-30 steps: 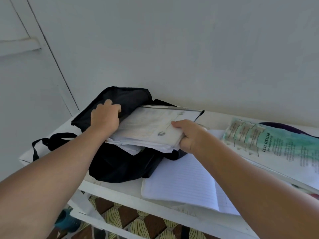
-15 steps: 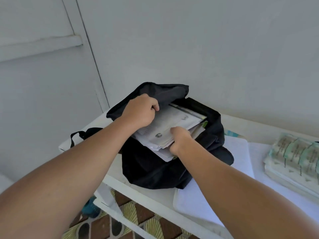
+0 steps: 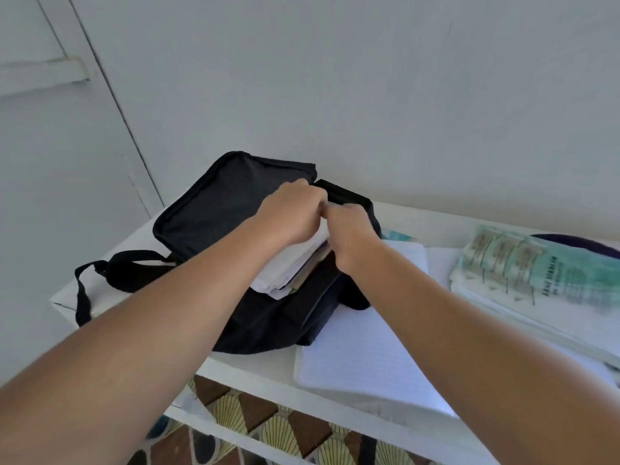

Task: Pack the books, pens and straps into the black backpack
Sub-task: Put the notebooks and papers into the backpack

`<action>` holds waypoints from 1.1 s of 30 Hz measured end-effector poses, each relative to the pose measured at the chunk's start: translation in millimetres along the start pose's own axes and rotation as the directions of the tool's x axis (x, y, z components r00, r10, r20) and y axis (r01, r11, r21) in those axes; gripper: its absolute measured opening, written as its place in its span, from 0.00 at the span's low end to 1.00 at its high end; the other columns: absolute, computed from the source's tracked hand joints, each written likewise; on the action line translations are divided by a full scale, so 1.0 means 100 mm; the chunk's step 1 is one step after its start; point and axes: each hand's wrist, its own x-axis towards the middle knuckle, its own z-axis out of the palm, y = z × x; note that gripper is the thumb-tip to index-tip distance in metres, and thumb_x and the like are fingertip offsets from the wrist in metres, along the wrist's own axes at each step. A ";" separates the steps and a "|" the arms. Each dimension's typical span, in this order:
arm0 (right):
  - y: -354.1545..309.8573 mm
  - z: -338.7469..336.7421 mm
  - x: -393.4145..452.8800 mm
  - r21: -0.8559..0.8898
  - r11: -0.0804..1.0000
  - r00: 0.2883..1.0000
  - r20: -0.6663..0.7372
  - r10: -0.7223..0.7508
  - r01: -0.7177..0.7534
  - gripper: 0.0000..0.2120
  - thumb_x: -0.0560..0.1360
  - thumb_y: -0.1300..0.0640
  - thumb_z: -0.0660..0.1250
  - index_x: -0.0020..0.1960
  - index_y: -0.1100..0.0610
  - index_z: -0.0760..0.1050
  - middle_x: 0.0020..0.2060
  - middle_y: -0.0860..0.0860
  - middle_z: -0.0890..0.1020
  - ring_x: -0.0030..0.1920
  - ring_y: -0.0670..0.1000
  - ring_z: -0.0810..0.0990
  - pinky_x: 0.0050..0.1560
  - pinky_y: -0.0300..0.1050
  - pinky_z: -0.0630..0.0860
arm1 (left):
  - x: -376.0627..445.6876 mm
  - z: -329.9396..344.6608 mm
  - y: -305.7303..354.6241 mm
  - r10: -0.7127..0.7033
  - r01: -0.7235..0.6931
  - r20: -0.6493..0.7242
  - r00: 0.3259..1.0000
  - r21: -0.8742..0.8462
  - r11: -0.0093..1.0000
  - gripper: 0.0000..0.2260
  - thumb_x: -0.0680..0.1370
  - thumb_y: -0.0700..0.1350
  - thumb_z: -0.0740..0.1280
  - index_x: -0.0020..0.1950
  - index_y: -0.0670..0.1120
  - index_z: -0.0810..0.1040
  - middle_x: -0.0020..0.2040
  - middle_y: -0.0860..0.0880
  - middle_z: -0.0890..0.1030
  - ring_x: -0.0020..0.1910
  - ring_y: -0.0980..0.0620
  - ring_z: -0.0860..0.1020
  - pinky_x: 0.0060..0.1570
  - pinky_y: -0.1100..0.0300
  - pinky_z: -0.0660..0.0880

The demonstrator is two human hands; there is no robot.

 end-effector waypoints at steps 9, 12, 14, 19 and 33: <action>0.18 -1.48 0.02 -0.074 0.995 0.972 -0.221 -0.084 0.069 0.17 0.80 0.56 0.68 0.66 0.50 0.70 0.57 0.56 0.80 0.56 0.55 0.81 0.57 0.53 0.80 | 0.25 0.52 1.21 0.169 -0.159 0.196 0.966 -0.066 0.985 0.15 0.80 0.54 0.66 0.61 0.47 0.76 0.57 0.49 0.80 0.58 0.45 0.78 0.50 0.54 0.74; 0.45 -1.83 0.03 -0.247 0.968 0.994 -0.112 0.008 -0.035 0.17 0.80 0.52 0.72 0.66 0.51 0.72 0.57 0.56 0.81 0.60 0.58 0.81 0.63 0.57 0.78 | 0.31 0.71 1.30 0.129 -0.156 0.307 0.943 0.065 0.986 0.19 0.77 0.55 0.71 0.63 0.45 0.78 0.60 0.45 0.81 0.57 0.43 0.79 0.52 0.54 0.77; 0.62 -2.00 0.03 -0.410 0.912 0.999 -0.040 0.017 -0.032 0.20 0.77 0.49 0.75 0.66 0.50 0.74 0.59 0.52 0.80 0.59 0.54 0.81 0.64 0.55 0.79 | 0.35 0.76 1.29 0.107 -0.142 0.319 0.942 0.089 0.986 0.20 0.74 0.54 0.74 0.61 0.45 0.80 0.58 0.45 0.81 0.57 0.43 0.79 0.53 0.54 0.78; 0.68 -2.01 -0.14 -0.607 0.786 0.990 0.134 -0.040 0.114 0.32 0.73 0.43 0.79 0.73 0.46 0.70 0.67 0.49 0.69 0.65 0.51 0.74 0.63 0.49 0.75 | 0.34 0.72 1.29 0.095 -0.130 0.345 0.934 0.081 0.988 0.10 0.74 0.46 0.73 0.55 0.47 0.80 0.54 0.46 0.81 0.54 0.44 0.79 0.55 0.53 0.79; 0.96 -1.94 -0.94 -0.823 0.304 0.849 0.522 0.074 0.480 0.62 0.64 0.34 0.81 0.83 0.34 0.41 0.81 0.41 0.31 0.80 0.54 0.26 0.79 0.70 0.43 | 0.22 0.81 1.21 0.073 -0.070 0.250 0.966 -0.024 0.997 0.08 0.76 0.44 0.69 0.54 0.47 0.83 0.51 0.48 0.83 0.52 0.46 0.80 0.54 0.53 0.78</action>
